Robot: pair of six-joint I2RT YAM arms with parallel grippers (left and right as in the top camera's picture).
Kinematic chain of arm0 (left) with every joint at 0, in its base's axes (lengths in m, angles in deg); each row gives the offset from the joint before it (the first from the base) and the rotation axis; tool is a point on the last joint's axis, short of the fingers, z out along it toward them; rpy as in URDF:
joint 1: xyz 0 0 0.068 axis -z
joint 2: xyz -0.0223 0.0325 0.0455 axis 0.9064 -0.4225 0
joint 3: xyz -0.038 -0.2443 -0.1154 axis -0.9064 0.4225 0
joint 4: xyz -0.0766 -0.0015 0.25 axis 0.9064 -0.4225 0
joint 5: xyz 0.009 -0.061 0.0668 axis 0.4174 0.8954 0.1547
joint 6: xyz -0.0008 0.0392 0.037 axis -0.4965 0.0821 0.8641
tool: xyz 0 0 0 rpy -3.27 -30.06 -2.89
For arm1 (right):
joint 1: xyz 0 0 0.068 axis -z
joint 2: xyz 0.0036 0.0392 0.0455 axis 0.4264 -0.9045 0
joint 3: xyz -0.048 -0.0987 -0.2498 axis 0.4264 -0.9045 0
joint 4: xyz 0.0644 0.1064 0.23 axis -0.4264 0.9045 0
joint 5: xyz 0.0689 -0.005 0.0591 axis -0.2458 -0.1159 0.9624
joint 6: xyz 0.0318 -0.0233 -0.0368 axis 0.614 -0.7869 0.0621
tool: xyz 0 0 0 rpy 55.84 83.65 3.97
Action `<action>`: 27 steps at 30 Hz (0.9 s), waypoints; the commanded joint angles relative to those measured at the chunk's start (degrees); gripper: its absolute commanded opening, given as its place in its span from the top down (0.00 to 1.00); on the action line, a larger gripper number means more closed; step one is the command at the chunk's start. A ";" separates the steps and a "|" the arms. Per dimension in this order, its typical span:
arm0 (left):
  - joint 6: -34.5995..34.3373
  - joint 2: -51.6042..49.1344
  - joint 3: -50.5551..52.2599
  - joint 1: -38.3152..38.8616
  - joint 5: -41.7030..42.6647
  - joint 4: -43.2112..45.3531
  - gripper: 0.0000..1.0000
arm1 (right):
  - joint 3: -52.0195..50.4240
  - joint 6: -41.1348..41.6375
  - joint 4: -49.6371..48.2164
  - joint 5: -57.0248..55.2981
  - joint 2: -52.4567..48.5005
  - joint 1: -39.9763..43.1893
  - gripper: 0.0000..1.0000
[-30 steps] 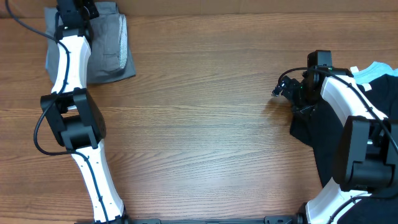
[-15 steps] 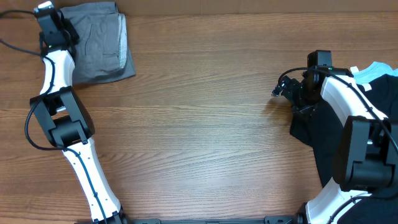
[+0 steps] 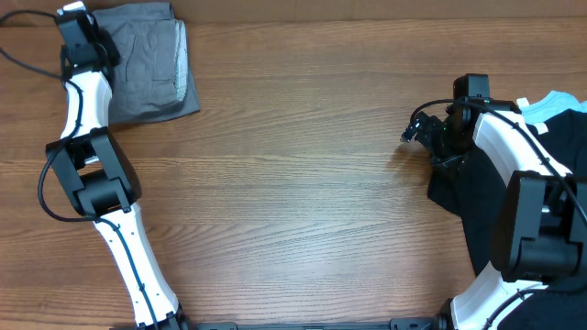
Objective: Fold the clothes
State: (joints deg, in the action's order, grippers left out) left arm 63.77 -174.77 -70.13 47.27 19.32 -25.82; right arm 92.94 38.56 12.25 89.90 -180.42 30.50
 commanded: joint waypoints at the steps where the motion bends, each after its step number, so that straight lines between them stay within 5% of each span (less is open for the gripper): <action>1: -1.16 11.10 -2.16 2.71 0.59 -2.21 0.41 | 1.14 -0.13 -0.26 -0.22 2.16 0.24 0.00; 6: -2.67 20.20 -2.16 5.33 5.40 -12.41 0.00 | 1.14 -0.13 -0.26 -0.22 2.16 0.24 0.00; 13: -2.69 29.92 -2.16 9.66 9.35 -29.18 0.00 | 1.14 -0.13 -0.24 -0.22 2.16 0.24 0.00; 19: -2.67 31.76 -2.16 12.57 9.90 -34.34 0.00 | 1.14 0.33 -1.16 2.21 2.16 0.24 0.00; 27: -2.67 31.76 -2.08 13.27 9.90 -45.35 0.00 | 2.45 -8.57 3.45 18.32 5.05 1.05 0.00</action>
State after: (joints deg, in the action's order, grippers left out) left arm 61.91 -142.88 -71.86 60.34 28.59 -69.36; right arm 93.22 35.59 14.98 102.34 -180.07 30.76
